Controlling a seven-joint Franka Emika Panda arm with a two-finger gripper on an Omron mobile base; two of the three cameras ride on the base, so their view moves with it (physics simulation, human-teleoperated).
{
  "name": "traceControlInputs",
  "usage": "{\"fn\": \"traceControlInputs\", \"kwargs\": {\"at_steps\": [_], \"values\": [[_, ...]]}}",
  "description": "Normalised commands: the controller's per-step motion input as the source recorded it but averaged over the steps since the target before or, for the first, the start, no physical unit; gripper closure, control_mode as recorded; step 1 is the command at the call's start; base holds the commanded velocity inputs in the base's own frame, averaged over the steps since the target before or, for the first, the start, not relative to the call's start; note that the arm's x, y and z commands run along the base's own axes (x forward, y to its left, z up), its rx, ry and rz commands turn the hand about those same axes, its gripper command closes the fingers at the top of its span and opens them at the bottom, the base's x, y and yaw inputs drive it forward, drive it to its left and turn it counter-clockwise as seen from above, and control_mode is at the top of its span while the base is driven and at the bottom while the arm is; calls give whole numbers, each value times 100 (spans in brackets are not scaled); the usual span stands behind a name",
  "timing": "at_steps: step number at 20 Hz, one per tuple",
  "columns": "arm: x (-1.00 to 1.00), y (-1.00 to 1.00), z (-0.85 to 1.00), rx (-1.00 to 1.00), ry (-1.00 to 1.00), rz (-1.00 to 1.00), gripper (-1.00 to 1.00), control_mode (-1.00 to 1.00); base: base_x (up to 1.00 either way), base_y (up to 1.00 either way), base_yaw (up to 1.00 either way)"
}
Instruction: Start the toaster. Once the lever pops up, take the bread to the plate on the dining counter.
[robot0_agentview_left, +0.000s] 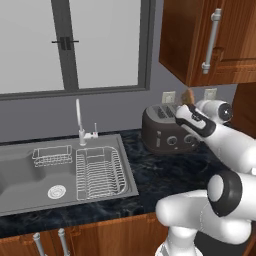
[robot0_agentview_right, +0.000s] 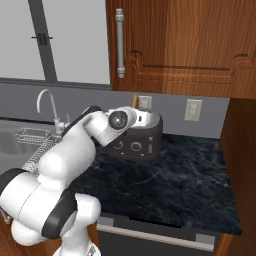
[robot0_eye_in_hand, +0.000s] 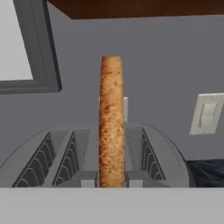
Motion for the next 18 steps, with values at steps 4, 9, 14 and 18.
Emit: {"fn": "traceControlInputs", "kwargs": {"at_steps": [4, 9, 14, 18], "values": [[-38, 0, 51, 0, 0, 0, 100, -100, 0, 0, 0], [-51, 0, 48, 0, 4, 0, 100, -100, 0, 0, 0], [-67, 7, 14, 0, 20, 0, 100, -100, 0, 0, 0], [-57, 7, 7, 0, 22, 0, 100, -100, 0, 0, 0]]}}
